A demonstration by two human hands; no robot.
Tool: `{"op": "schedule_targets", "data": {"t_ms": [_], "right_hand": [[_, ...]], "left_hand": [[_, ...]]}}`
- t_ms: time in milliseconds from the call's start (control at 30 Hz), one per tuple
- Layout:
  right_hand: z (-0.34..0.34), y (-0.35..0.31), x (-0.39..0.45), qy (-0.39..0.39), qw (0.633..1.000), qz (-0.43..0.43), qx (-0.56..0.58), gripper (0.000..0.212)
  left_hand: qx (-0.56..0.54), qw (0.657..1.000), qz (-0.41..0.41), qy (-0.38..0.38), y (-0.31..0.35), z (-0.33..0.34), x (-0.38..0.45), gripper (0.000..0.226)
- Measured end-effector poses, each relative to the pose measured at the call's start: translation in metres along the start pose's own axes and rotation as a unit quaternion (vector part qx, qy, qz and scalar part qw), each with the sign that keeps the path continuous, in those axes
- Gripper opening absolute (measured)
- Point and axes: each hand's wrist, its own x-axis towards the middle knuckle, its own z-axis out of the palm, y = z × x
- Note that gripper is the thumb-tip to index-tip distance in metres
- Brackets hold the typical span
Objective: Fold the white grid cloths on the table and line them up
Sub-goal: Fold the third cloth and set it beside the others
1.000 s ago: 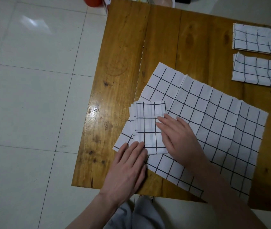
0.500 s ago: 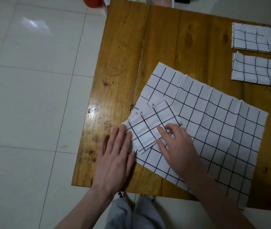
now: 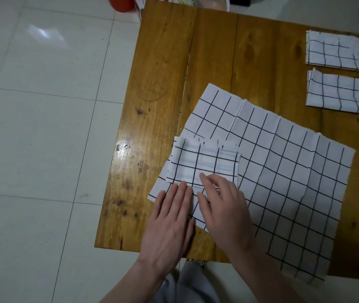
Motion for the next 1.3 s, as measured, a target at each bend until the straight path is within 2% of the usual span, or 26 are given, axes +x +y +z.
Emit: {"op": "schedule_targets", "data": {"t_ms": [167,467,867,1300], "right_hand": [[0.004,0.002,-0.015,-0.062,0.995,-0.080,0.004,0.055],[0.015,0.006,-0.020,-0.114,0.990,-0.078,-0.016,0.064],[0.016,0.018,-0.020,-0.143,0.986,-0.085,-0.020,0.065],[0.006,0.059,-0.042,-0.115,0.991,-0.038,-0.057,0.066]], "left_hand": [[-0.010,1.000,-0.005,0.021,0.000,-0.007,0.008,0.067],[-0.003,1.000,-0.005,-0.001,-0.017,-0.005,0.013,0.066],[-0.027,0.999,-0.010,0.014,-0.023,0.002,0.010,0.061],[-0.016,1.000,-0.014,-0.001,-0.027,-0.001,0.007,0.066]]}}
